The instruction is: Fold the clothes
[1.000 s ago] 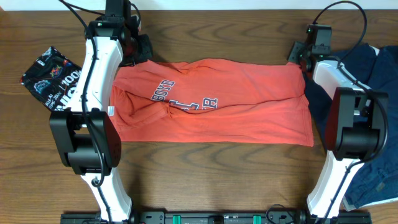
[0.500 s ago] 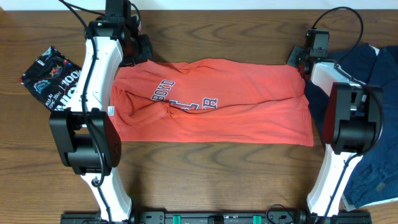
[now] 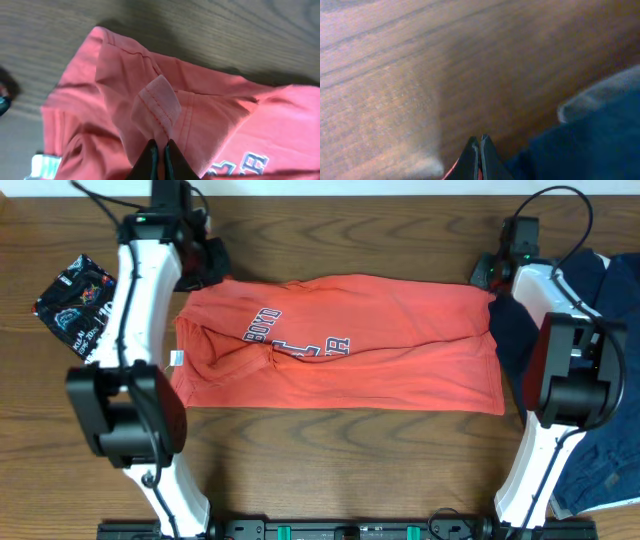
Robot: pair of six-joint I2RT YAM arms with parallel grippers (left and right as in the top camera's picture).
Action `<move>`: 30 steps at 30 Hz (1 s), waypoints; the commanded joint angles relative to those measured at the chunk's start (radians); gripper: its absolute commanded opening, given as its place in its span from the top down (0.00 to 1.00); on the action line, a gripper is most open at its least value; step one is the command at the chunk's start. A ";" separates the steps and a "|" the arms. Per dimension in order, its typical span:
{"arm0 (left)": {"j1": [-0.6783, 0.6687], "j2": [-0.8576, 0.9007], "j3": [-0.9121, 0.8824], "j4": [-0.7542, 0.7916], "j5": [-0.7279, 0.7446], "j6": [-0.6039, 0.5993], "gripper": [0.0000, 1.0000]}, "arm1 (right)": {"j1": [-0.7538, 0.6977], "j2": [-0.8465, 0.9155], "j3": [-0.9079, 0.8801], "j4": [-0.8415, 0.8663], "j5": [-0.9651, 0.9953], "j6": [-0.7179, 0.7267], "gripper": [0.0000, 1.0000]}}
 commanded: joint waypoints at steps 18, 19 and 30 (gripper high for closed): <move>0.049 -0.215 0.002 -0.449 -0.003 0.019 0.94 | -0.010 -0.244 0.052 -0.597 0.050 -0.007 0.99; 0.051 -0.215 0.002 -0.467 -0.013 0.020 0.94 | -0.010 -0.246 0.052 -0.639 0.056 -0.008 0.99; 0.052 -0.215 0.002 -0.661 -0.008 0.023 0.94 | -0.009 -0.246 0.052 -0.859 0.114 -0.022 0.99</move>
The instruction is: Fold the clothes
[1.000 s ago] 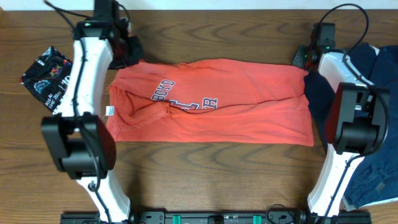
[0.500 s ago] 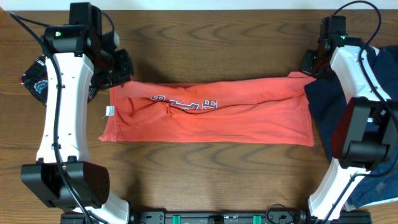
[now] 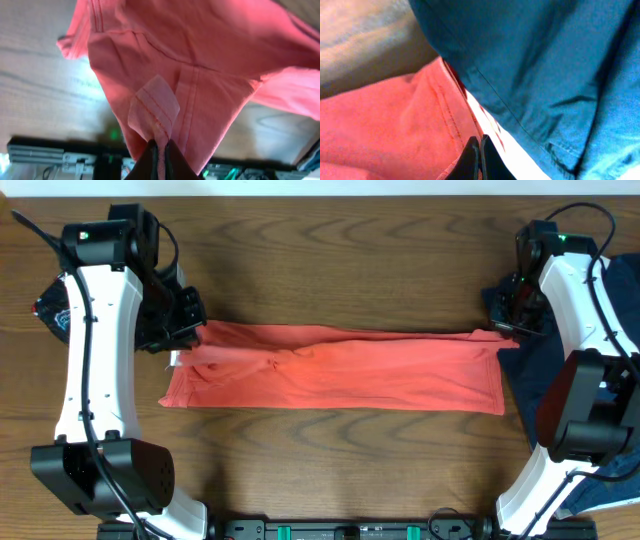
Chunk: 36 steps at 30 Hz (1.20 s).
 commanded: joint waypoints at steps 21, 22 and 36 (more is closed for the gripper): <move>0.000 -0.002 0.005 -0.069 -0.008 0.013 0.94 | -0.001 -0.021 0.009 -0.111 0.057 -0.019 0.89; 0.000 -0.002 0.005 -0.069 -0.008 0.013 0.94 | -0.001 -0.021 0.009 -0.111 0.057 -0.019 0.89; 0.000 -0.002 -0.087 -0.080 -0.018 0.013 0.94 | 0.000 -0.021 -0.188 0.108 -0.099 -0.121 0.94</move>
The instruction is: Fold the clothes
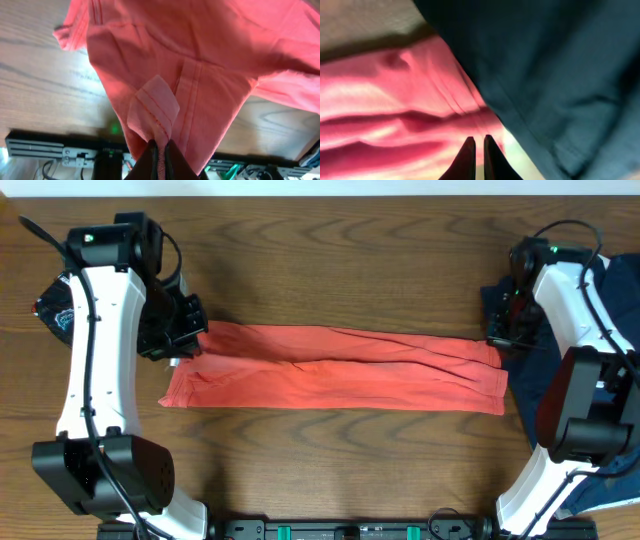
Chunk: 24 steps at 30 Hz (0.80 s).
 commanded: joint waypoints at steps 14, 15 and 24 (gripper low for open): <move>0.000 -0.010 -0.266 -0.078 -0.064 0.009 0.94 | -0.001 -0.018 -0.251 0.222 -0.063 -0.042 0.92; 0.000 -0.010 -0.281 -0.078 -0.064 0.006 0.94 | -0.001 -0.018 -0.251 0.222 -0.057 -0.042 0.91; 0.000 -0.010 -0.297 0.042 -0.060 -0.018 0.94 | -0.001 -0.018 -0.251 0.226 -0.056 -0.042 0.91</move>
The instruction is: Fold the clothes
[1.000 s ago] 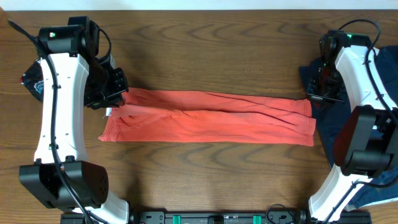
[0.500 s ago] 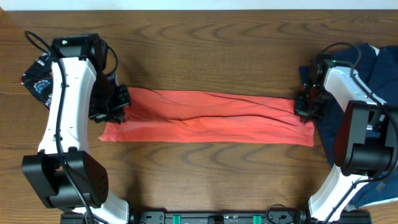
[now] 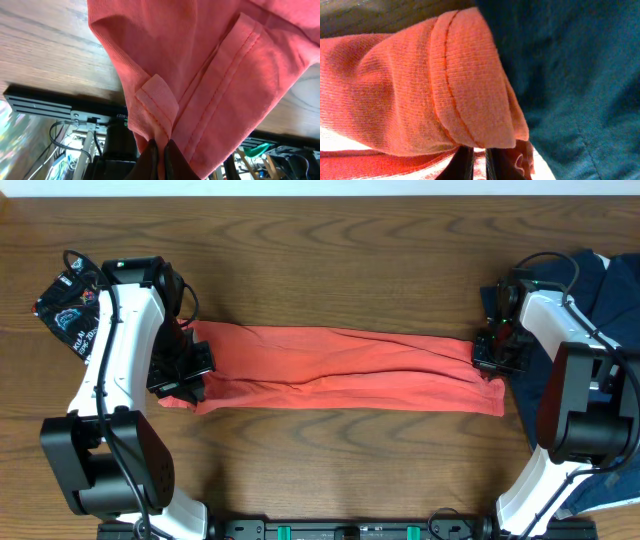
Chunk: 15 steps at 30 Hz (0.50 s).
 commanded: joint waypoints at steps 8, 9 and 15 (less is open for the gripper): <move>-0.018 -0.005 -0.019 0.491 0.013 -0.064 0.93 | 0.000 -0.013 -0.016 0.001 0.015 -0.005 0.90; -0.025 -0.003 -0.031 0.546 0.013 -0.065 0.93 | 0.000 -0.013 -0.016 -0.002 0.015 -0.005 0.90; -0.055 0.029 -0.107 0.720 -0.022 -0.064 0.85 | 0.000 -0.013 -0.016 -0.002 0.015 -0.005 0.90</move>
